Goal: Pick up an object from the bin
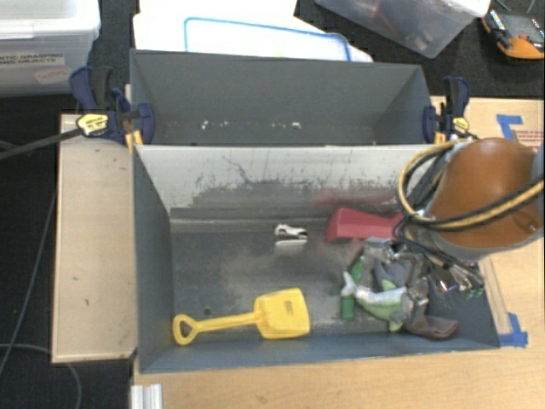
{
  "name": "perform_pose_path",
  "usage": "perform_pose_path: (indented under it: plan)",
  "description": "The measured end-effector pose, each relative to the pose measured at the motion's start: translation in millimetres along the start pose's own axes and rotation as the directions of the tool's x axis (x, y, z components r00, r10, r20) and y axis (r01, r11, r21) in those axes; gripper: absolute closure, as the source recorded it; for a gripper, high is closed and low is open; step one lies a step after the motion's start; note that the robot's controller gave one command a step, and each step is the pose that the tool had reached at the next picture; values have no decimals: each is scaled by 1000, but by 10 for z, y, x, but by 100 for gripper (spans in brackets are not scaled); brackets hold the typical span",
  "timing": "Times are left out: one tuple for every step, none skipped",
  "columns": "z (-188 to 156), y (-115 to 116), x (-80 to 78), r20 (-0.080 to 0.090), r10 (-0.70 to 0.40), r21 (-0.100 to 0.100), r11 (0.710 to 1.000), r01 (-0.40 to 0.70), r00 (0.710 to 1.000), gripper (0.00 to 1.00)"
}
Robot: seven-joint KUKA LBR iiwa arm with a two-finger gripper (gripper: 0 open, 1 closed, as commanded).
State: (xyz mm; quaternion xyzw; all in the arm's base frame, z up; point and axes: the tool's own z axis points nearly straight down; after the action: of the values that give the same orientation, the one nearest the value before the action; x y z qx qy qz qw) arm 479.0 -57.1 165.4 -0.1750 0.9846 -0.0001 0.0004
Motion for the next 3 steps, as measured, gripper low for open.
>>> perform_pose_path:
  plan:
    - [-179,-232,-66,13,285,0,958,-285,958,0]
    - [798,-302,-26,8,-129,1,992,129,992,0]
    - [861,-504,34,13,76,2,997,-76,997,100]
